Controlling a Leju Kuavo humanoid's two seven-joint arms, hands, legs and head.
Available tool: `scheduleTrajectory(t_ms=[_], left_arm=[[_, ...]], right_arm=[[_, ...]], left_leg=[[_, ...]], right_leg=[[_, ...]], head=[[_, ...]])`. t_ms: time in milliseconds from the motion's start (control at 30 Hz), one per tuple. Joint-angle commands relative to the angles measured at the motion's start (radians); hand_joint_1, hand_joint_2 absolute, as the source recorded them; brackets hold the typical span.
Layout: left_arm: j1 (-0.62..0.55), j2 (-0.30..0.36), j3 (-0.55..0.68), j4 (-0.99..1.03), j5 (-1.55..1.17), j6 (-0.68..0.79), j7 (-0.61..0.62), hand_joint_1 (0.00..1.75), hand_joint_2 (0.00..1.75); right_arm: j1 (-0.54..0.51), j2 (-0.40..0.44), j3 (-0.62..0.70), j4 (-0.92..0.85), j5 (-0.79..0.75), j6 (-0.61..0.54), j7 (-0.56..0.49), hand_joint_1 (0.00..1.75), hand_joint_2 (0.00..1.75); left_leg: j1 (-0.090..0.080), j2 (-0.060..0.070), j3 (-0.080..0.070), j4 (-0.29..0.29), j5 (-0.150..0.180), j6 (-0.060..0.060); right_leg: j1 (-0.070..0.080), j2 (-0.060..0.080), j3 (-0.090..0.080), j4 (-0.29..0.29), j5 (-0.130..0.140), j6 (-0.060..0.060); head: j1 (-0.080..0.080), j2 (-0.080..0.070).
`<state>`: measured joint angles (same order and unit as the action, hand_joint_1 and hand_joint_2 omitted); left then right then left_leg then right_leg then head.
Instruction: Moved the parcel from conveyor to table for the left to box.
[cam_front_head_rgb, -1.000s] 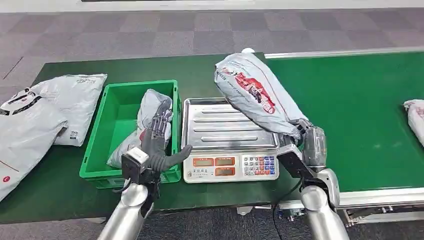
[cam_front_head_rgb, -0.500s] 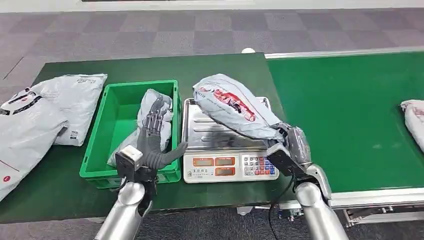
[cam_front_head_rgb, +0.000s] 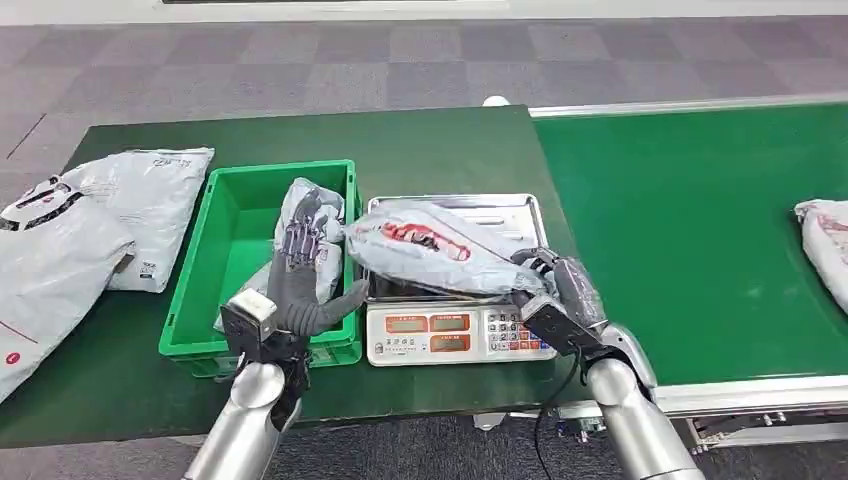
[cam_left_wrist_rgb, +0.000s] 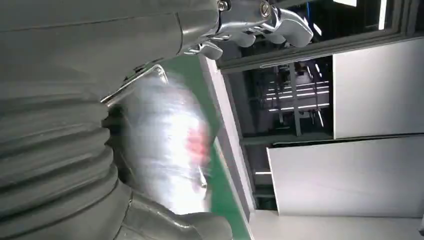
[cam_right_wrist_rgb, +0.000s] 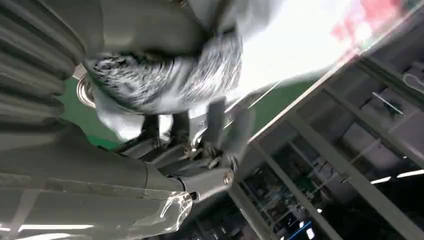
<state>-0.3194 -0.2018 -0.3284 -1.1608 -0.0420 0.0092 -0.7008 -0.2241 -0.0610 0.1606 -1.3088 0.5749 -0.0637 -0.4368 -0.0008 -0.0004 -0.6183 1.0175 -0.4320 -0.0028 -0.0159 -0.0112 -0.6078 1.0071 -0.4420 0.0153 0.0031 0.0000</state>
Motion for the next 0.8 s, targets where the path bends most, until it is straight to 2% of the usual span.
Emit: scheduleTrajectory(t_ms=[33,400,500,567,600,800], left_arm=[[-0.039,0.029,-0.027,0.048,-0.001,0.001,0.003,0.0,1.75],[-0.056,0.034,-0.035,0.066,0.004,-0.003,0.003,0.0,1.75],[-0.069,0.035,-0.038,0.072,0.01,0.0,0.003,0.0,1.75],[-0.081,0.034,-0.04,0.089,0.004,0.007,0.003,0.0,1.75],[-0.095,0.03,-0.044,0.111,-0.009,0.02,0.003,0.0,1.75],[-0.11,0.014,-0.03,0.149,-0.02,0.004,0.003,0.0,1.75]], right_arm=[[-0.018,-0.037,0.056,0.03,0.011,-0.028,0.021,0.0,1.75],[-0.025,-0.039,0.069,0.034,-0.005,-0.023,0.005,0.0,1.75],[-0.021,-0.038,0.054,0.004,-0.124,0.052,-0.068,0.0,1.75],[0.005,-0.024,0.028,-0.086,-0.222,0.057,-0.212,0.0,1.75],[0.014,-0.012,0.011,-0.144,-0.266,0.044,-0.243,0.0,1.75],[0.066,0.048,-0.07,-0.333,-0.416,0.002,-0.261,0.0,1.75]], left_leg=[[0.001,0.001,0.005,-0.003,-0.001,-0.001],[0.001,0.001,0.004,-0.002,-0.001,-0.001],[0.001,0.001,0.002,-0.001,-0.001,-0.001],[0.0,0.0,0.002,-0.001,0.0,-0.001],[0.001,0.0,0.003,-0.002,-0.001,-0.001],[0.0,-0.001,0.002,-0.001,0.0,-0.001]], right_leg=[[0.001,0.001,0.005,-0.004,0.0,-0.001],[0.001,0.002,0.003,-0.002,0.0,-0.001],[0.001,0.001,0.002,-0.001,0.0,-0.001],[0.0,0.001,0.002,-0.001,0.0,-0.001],[0.001,0.001,0.003,-0.002,0.0,-0.001],[0.0,0.0,0.002,-0.001,-0.001,-0.001]], head=[[0.0,0.0],[0.0,0.0],[0.0,0.0],[0.0,0.0],[0.0,0.0],[0.0,0.0]])
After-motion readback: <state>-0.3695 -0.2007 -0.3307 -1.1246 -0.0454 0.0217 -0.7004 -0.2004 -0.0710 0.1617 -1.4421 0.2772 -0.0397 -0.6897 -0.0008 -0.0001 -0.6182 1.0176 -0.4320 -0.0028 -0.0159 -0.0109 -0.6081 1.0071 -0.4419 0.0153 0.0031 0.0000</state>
